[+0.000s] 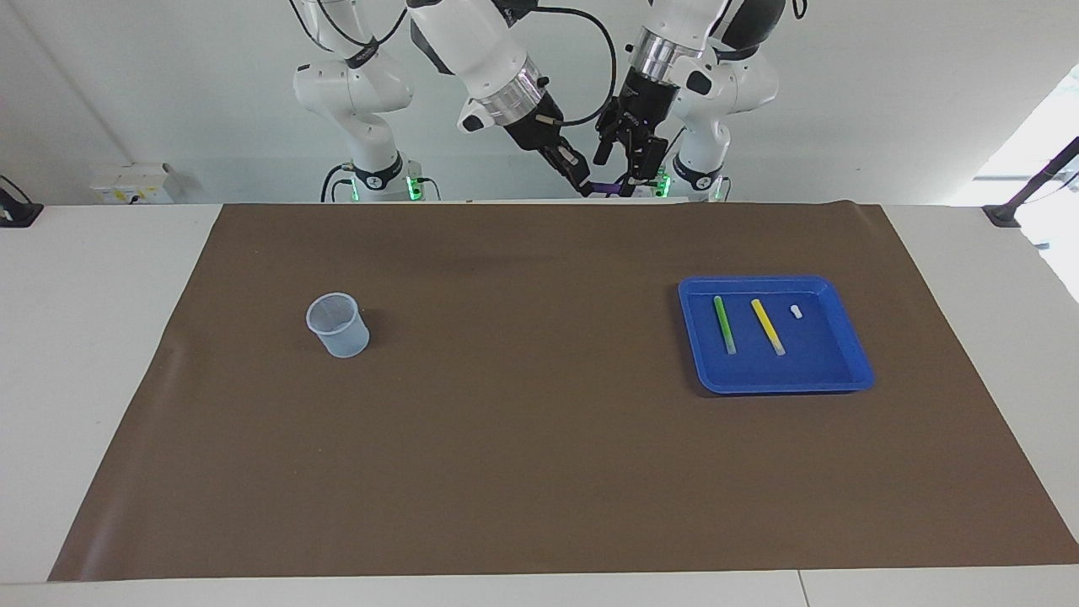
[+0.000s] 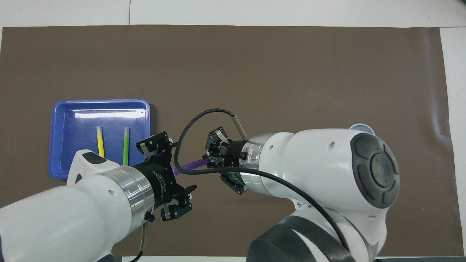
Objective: Right arm passes pens to left for tray arrangement
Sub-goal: 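Carry the purple pen to the left gripper while the left gripper approaches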
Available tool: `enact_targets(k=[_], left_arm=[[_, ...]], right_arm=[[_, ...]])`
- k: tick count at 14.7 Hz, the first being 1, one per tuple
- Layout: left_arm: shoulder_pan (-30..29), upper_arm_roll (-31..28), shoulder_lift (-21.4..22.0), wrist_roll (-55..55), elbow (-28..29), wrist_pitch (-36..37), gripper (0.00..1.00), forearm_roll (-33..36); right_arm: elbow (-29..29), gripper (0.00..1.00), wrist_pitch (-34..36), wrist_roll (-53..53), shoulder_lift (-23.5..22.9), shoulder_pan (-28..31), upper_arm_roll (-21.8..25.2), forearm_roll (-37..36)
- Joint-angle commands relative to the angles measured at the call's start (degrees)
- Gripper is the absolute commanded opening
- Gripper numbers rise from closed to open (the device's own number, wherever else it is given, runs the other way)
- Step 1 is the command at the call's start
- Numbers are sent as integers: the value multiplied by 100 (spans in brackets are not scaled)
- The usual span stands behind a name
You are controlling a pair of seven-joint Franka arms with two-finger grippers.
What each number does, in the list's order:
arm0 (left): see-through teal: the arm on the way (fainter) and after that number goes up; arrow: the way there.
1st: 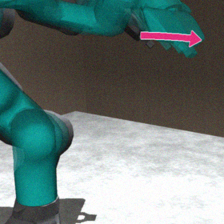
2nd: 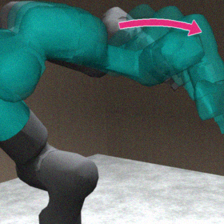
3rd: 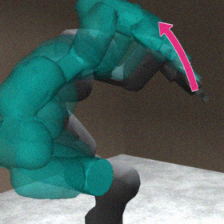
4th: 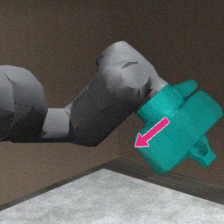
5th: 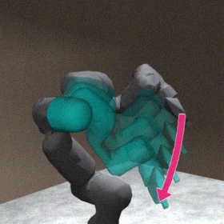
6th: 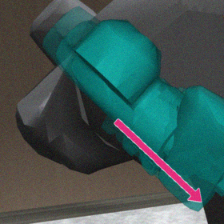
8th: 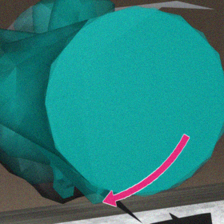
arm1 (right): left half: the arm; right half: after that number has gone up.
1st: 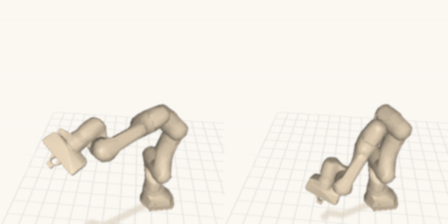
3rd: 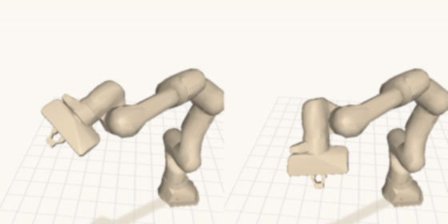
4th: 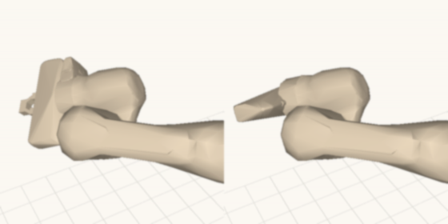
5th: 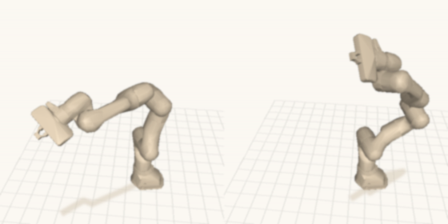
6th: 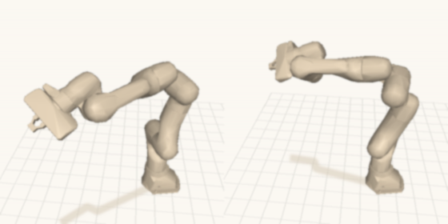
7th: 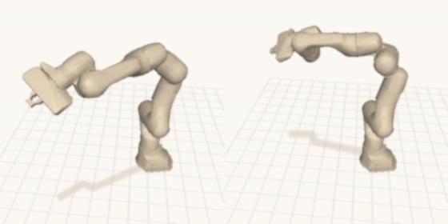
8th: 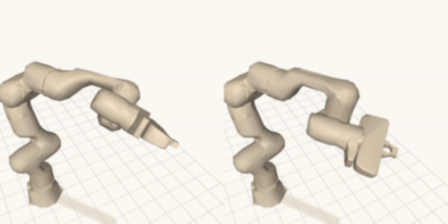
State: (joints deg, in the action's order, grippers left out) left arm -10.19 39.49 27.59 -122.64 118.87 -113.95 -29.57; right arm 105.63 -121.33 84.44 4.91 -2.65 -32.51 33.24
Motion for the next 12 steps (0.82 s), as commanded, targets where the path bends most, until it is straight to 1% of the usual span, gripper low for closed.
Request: enact_targets(k=[1,6,10,12], left_arm=[[-62,85,36,-41,224,-75,100,101],[-124,41,36,47,102,30,100,110],[-115,-117,89,222,5,425,100,110],[-124,-143,89,231,-39,461,100,110]], right_arm=[[-192,0,-83,64,-95,46,-106,130],[-201,0,-286,91,-122,46,-212,130],[-210,0,-321,82,-122,54,-212,130],[-201,0,-382,82,-122,54,-229,130]])
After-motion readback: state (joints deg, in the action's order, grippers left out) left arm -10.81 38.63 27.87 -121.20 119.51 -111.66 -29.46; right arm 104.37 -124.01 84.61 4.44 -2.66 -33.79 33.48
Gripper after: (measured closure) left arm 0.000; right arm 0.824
